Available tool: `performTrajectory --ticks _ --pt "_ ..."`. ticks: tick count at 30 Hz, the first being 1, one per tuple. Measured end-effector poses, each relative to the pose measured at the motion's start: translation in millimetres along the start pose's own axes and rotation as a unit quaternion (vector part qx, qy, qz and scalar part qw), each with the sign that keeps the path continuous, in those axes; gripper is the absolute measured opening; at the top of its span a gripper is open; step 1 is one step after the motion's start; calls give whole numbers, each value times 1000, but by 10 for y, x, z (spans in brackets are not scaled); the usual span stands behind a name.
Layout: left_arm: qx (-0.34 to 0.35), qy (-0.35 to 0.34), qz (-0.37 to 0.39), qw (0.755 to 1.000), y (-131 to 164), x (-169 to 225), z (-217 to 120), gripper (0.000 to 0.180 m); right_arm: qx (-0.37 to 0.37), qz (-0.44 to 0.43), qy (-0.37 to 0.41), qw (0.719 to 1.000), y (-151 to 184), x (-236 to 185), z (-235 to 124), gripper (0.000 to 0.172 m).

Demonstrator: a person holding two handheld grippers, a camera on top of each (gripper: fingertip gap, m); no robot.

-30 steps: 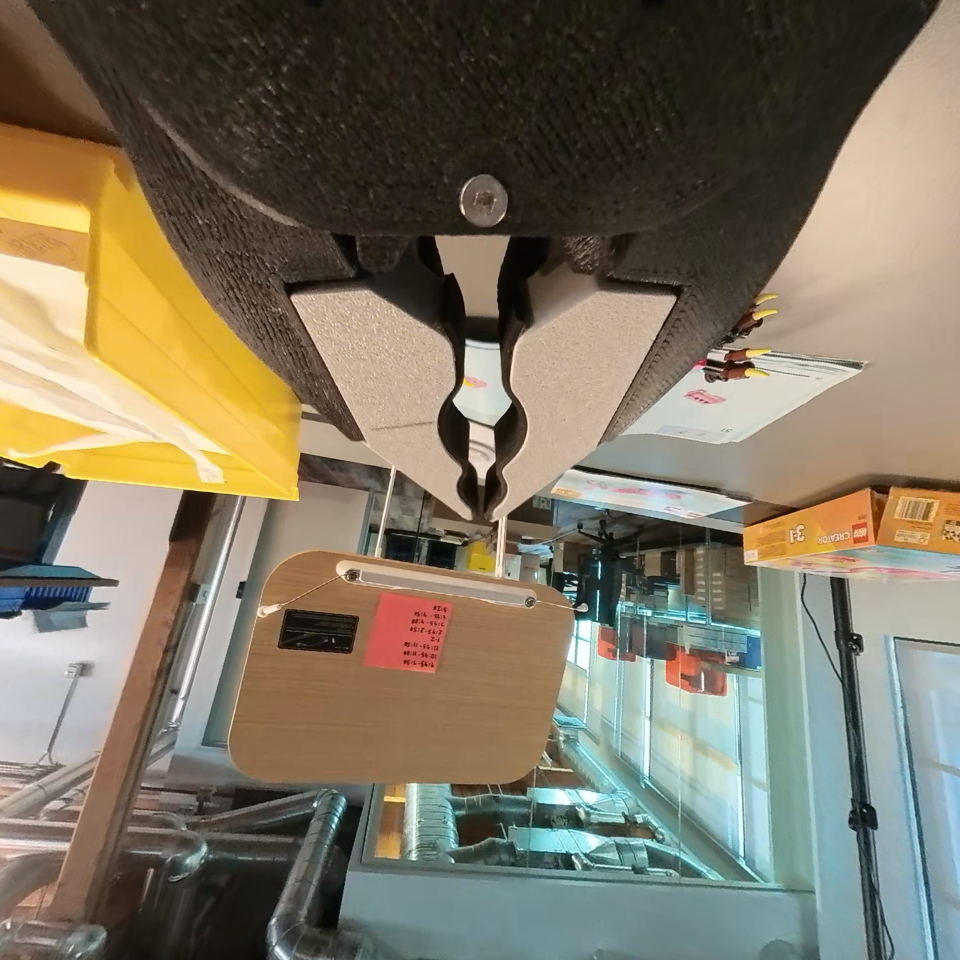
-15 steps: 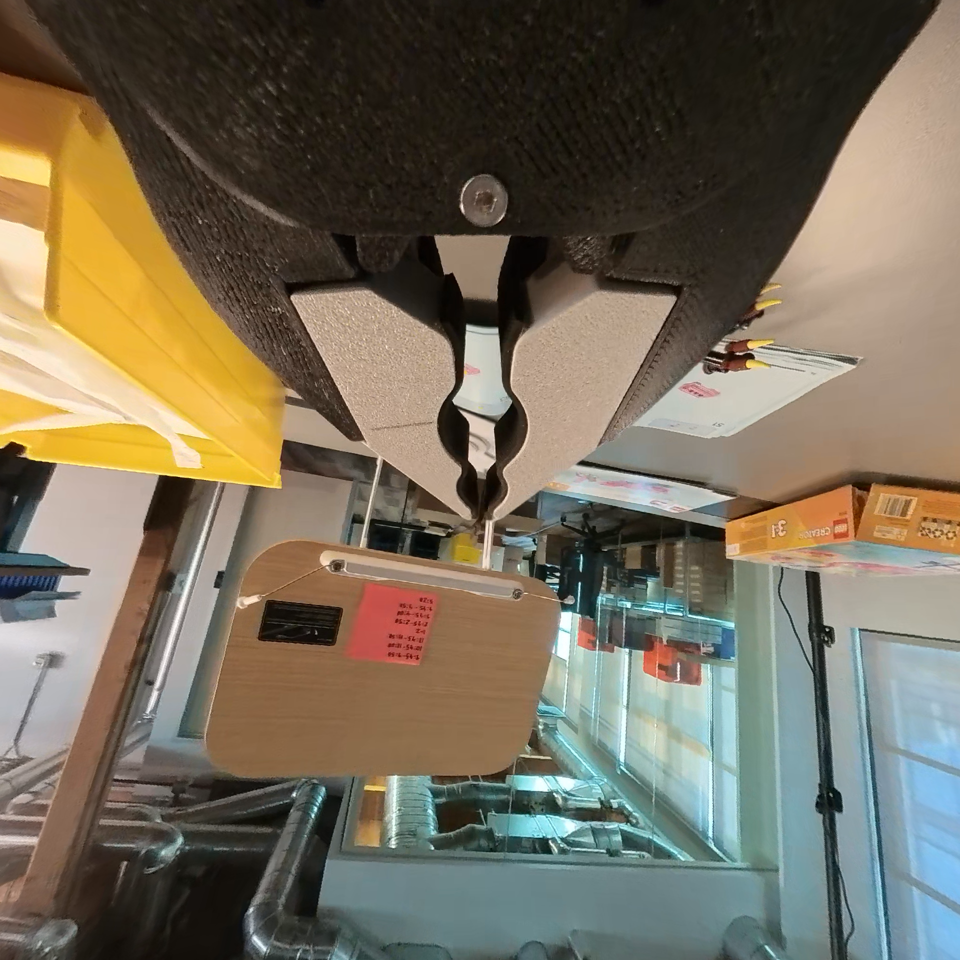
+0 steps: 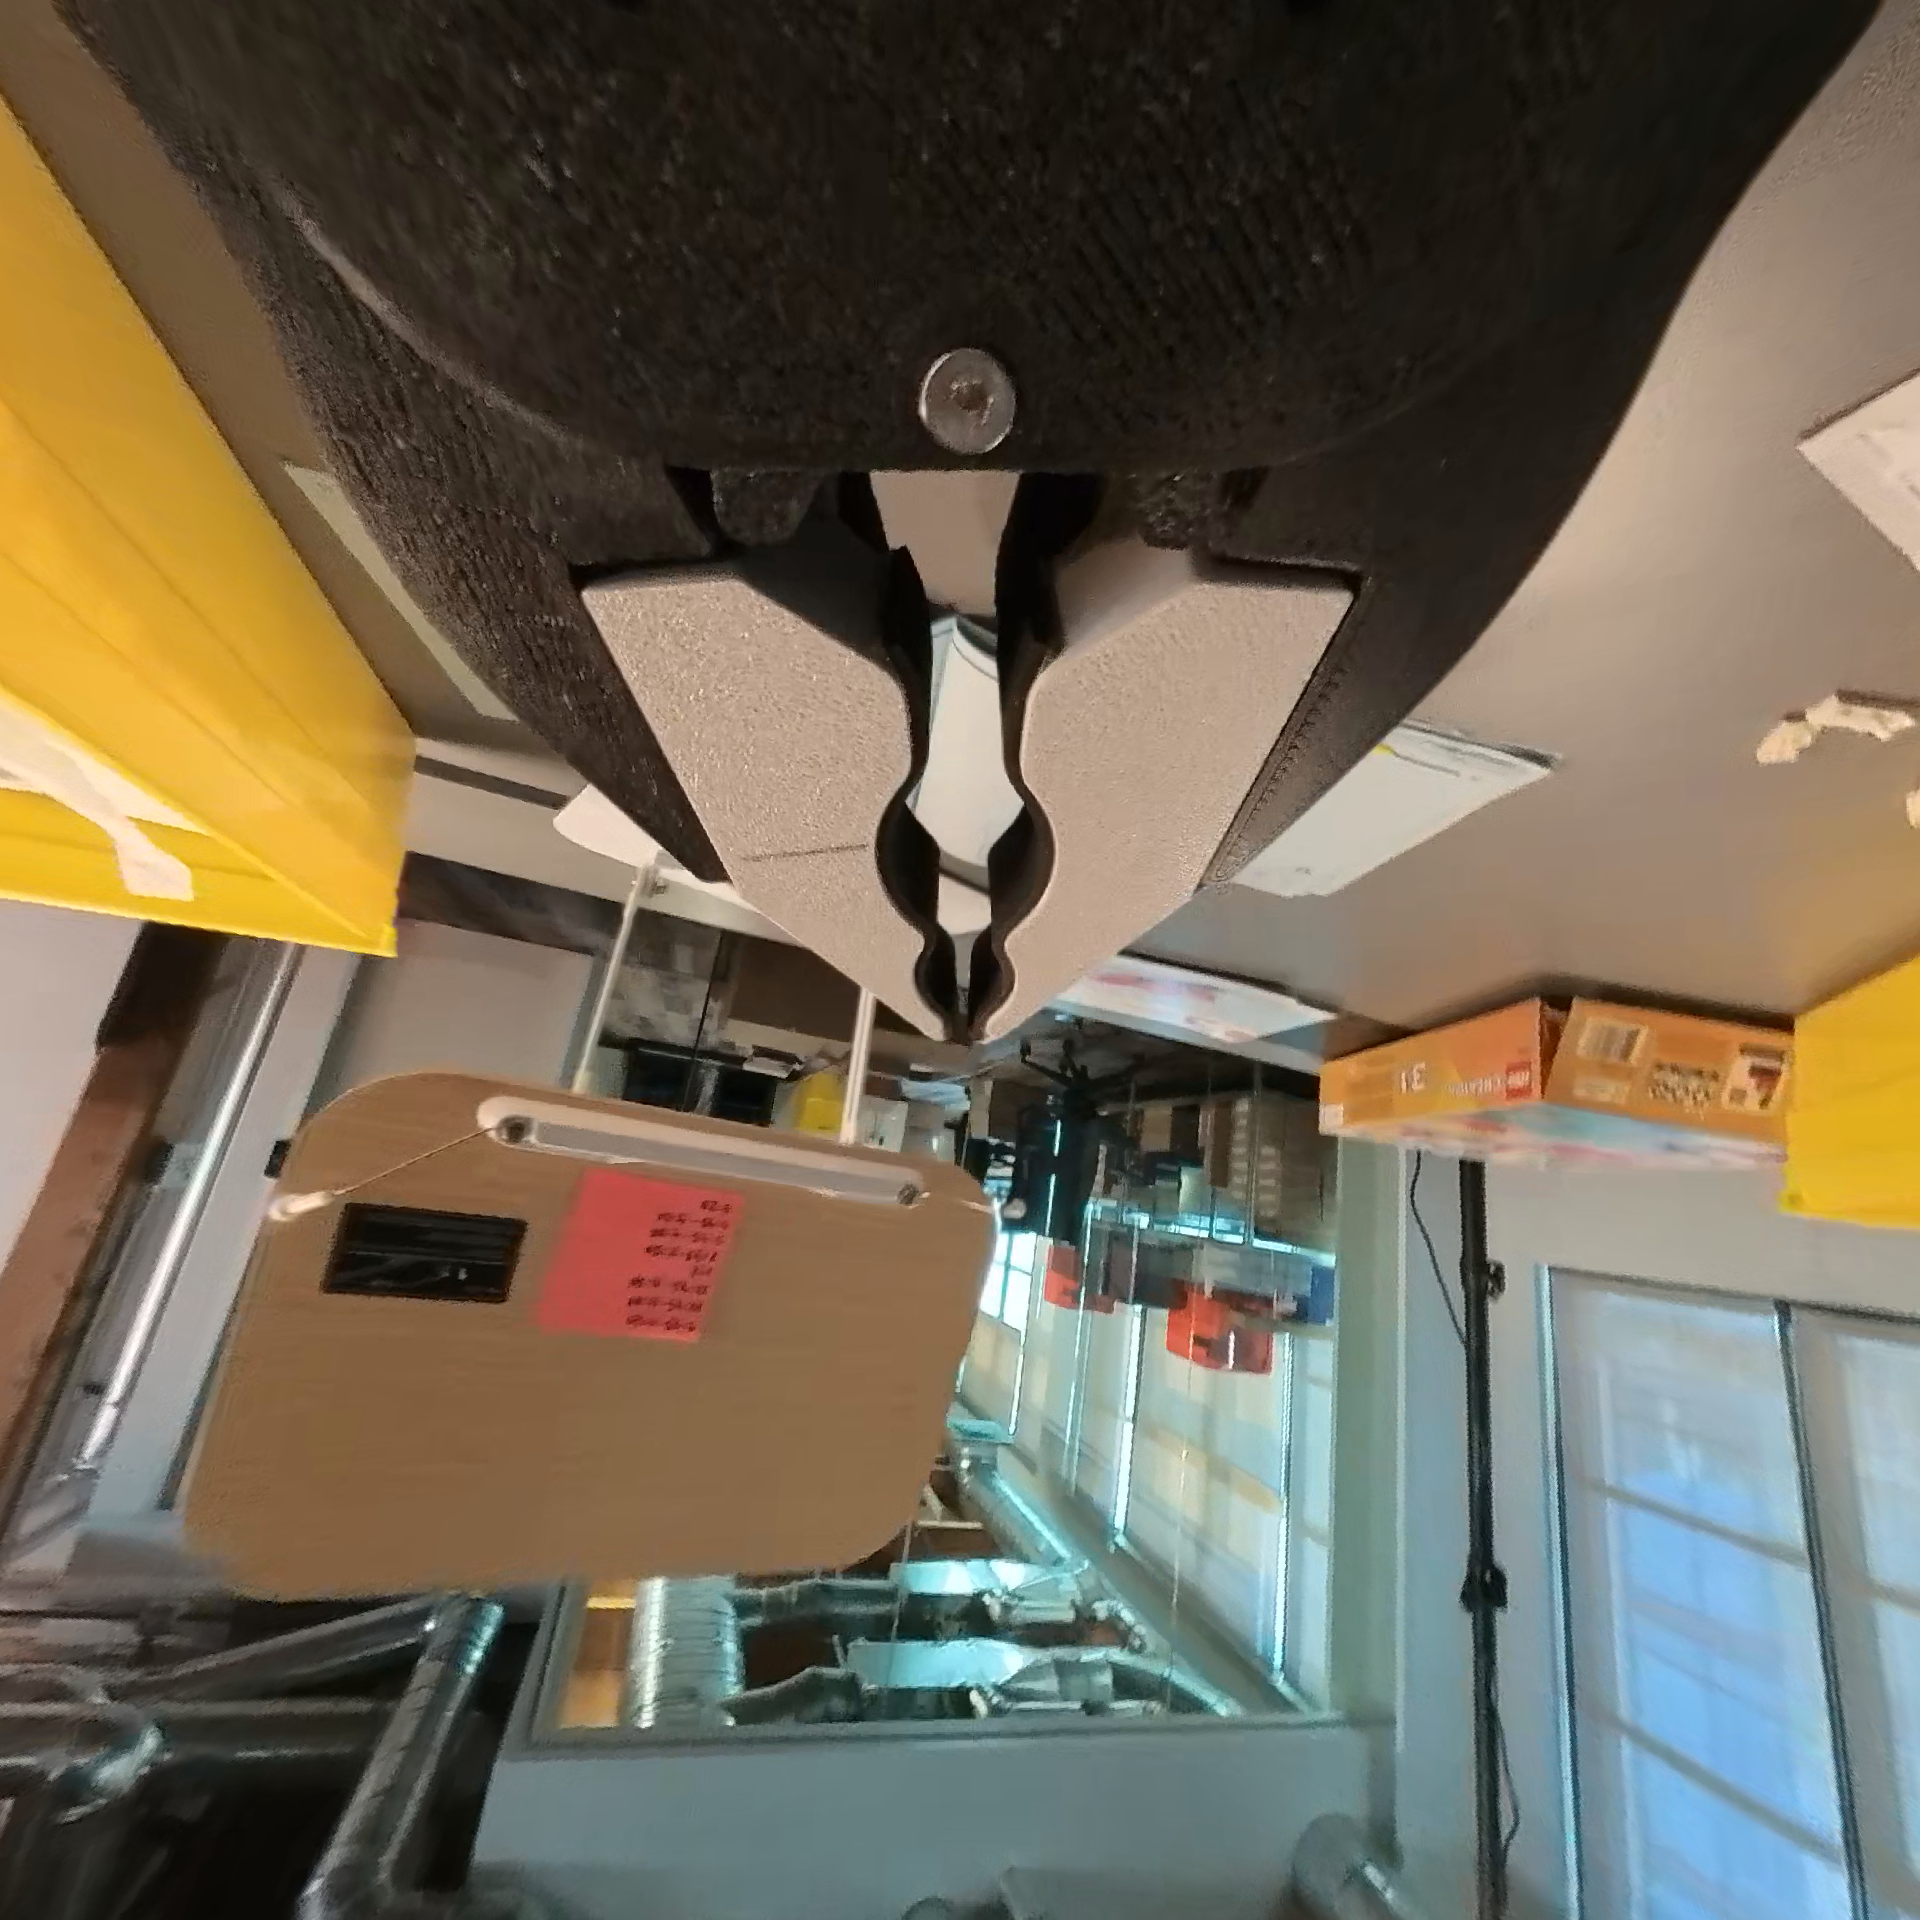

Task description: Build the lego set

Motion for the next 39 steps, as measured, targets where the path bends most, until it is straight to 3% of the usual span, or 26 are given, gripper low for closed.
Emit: performTrajectory --ticks 3,7,9,11,13,16,19,21,28,31,35,39 --pt "-70 0 27 997 -173 -202 387 40 -30 -7 -12 999 106 16 148 0" --pt "-236 50 49 969 -80 -285 973 30 -50 -32 0 998 190 77 282 0" --pt "-326 73 68 940 77 -286 1153 26 -50 -39 4 998 195 88 298 0" --pt "-413 93 98 901 265 -280 1248 10 -47 -38 1 998 189 83 294 1" --pt "-484 82 131 861 402 -327 1323 0 -48 -32 -8 998 198 71 296 0" --pt "-558 49 161 813 513 -445 1458 0 -47 -19 -17 999 201 70 297 0" --pt "-650 69 113 748 725 -427 1469 6 -44 -9 -22 999 199 77 295 0" --pt "-680 60 112 722 835 -453 1477 11 -44 -4 -24 999 201 81 296 0" --pt "-661 33 140 736 856 -477 1594 11 -49 -4 -37 998 213 48 314 0" --pt "-663 26 158 732 901 -476 1606 24 -49 -2 -40 998 213 42 316 0" --pt "-667 6 174 724 961 -499 1611 23 -51 0 -43 998 218 35 319 0" --pt "-646 -59 247 720 881 -633 1637 20 -51 0 -47 998 219 26 322 0"
Point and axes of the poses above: each gripper's, where its closed fingertips meet, z out along the fingers, y out of its underside, x = y × z across the jaws, the point moved 6 cm from there along -z, back along the fingers, and after that the axes turned 4 degrees about -y, right-handed, at the moved point
